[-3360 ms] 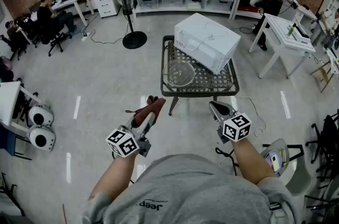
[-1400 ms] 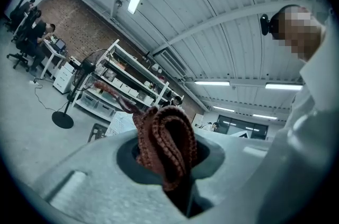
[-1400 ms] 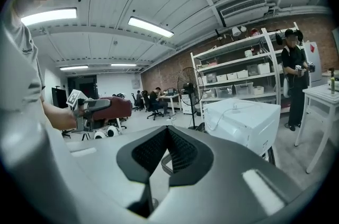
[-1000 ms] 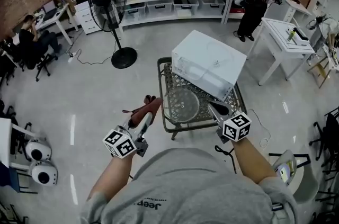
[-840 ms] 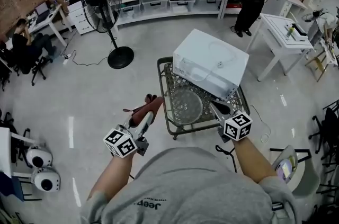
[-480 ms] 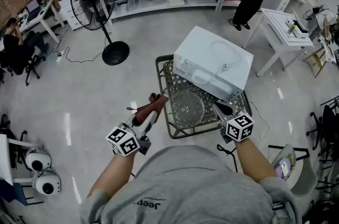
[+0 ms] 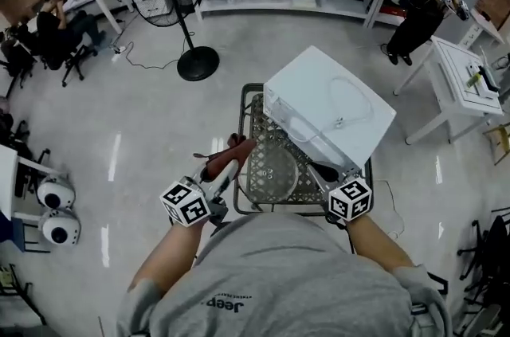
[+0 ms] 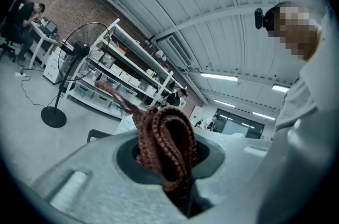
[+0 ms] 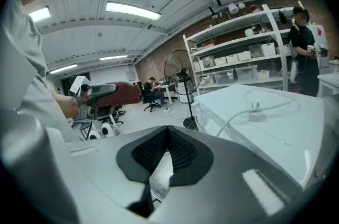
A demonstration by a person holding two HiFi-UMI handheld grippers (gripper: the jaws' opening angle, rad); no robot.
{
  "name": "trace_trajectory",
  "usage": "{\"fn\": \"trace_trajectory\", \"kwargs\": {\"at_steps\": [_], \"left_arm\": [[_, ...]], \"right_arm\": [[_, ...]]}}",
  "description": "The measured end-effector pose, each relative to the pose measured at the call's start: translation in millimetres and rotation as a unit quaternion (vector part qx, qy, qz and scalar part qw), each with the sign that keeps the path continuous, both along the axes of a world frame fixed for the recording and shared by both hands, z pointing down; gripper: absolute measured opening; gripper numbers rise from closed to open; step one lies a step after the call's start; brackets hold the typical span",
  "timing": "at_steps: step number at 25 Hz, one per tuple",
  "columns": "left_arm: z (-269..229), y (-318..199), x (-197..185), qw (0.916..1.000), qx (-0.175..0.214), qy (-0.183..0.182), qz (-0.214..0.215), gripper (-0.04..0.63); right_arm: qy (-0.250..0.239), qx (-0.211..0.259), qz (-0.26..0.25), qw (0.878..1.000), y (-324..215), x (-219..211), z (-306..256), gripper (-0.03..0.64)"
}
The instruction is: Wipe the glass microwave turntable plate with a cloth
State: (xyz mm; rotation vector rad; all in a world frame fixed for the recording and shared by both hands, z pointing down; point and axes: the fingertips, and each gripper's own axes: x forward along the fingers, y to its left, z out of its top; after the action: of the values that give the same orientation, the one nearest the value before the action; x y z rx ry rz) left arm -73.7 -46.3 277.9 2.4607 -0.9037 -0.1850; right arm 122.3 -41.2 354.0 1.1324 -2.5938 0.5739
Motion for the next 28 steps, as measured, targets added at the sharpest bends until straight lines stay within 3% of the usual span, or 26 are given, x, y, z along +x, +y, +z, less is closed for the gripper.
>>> {"fn": "trace_trajectory", "kwargs": {"at_steps": [5,15,28], "left_arm": [[7,5,8,0.9988,-0.024,0.002,-0.043,0.067],[50,-13,-34,0.9983,-0.038,-0.038,0.022,0.067],[108,-19,-5,0.9946,-0.088,-0.044,0.034,0.067]], "right_arm": [[0.008,-0.007,-0.061,0.998,-7,-6,18,0.009],[0.059,-0.052,0.011,0.997,-14,-26,88,0.009],[0.112,-0.089,0.006,0.990,-7,-1,160,0.009]]}}
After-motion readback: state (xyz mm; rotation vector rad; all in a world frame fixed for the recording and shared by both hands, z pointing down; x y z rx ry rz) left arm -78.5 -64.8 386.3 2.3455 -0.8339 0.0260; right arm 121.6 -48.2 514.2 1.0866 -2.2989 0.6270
